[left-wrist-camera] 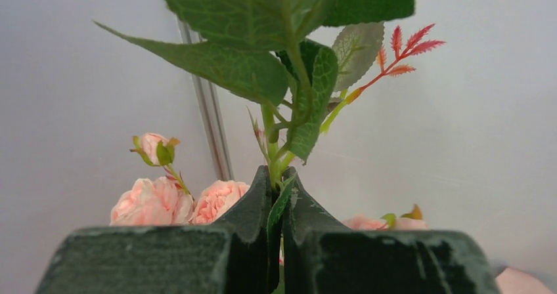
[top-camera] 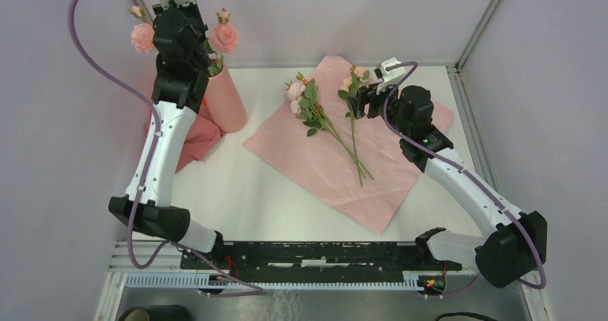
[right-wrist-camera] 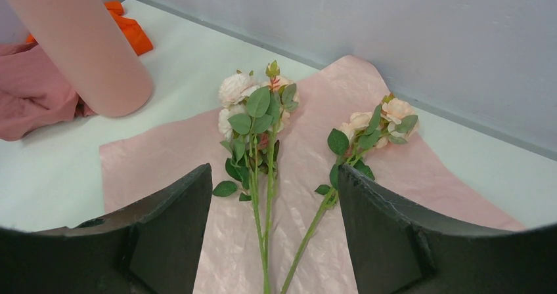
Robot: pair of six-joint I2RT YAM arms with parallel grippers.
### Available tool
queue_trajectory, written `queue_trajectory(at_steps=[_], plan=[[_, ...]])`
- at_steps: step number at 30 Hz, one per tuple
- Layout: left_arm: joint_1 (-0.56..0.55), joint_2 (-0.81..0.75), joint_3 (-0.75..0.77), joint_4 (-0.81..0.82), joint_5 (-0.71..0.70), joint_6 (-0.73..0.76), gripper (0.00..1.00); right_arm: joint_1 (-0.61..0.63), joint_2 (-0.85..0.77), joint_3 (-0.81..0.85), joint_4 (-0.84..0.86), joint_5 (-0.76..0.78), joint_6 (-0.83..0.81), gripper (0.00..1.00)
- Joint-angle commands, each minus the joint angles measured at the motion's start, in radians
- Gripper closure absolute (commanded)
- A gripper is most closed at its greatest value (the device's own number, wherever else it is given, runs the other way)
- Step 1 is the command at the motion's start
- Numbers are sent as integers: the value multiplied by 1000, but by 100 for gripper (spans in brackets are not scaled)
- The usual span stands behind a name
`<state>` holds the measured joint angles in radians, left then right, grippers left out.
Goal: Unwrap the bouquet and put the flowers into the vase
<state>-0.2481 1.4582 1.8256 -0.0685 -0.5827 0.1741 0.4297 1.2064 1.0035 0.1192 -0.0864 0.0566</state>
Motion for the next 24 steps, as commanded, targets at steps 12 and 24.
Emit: queue_trajectory(at_steps=[12,24], plan=[[121,161,34,64,92,-103,98,-1,18,8,36,0,-11,25],[142,219,166,-7,133,-123,98,-1,39,10,42,3,-10,25]])
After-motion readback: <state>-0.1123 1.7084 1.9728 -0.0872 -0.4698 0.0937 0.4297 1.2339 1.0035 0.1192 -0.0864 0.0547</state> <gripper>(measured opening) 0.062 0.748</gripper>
